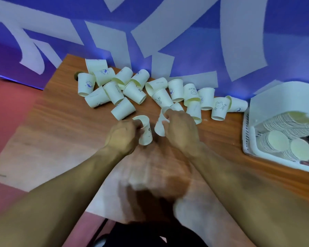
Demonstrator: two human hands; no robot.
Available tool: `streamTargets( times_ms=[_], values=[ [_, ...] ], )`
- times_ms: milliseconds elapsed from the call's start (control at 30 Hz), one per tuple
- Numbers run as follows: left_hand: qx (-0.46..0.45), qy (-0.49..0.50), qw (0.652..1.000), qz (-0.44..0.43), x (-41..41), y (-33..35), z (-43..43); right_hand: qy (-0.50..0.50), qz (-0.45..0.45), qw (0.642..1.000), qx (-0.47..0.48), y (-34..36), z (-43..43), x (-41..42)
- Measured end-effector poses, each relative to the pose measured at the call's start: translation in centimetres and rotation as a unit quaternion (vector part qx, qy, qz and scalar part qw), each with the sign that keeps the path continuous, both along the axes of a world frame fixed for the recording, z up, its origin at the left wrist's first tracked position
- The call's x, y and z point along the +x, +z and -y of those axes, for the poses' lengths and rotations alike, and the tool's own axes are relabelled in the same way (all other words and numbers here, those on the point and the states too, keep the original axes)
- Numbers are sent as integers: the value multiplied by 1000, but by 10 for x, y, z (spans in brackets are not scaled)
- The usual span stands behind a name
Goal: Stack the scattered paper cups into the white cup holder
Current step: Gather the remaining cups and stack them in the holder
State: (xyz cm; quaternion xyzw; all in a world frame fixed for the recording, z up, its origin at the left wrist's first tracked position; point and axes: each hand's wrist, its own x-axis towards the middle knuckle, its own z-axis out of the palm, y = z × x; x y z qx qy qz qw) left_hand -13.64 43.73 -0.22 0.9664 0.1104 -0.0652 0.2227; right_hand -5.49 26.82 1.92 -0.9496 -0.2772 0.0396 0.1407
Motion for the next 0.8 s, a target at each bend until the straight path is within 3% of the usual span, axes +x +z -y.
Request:
streamTargets(
  times_ms=[200, 333, 567, 800],
  values=[
    [73, -89, 987, 111, 28, 49, 84, -24, 82, 995, 54, 29, 87, -3],
    [62, -132, 977, 157, 50, 70, 158, -73, 119, 987, 81, 43, 160, 3],
    [26, -197, 966, 164, 78, 80, 293, -163, 167, 967, 104, 47, 292, 8],
    [13, -261, 951, 163, 108, 77, 373, -214, 163, 959, 95, 39, 377, 30]
  ],
)
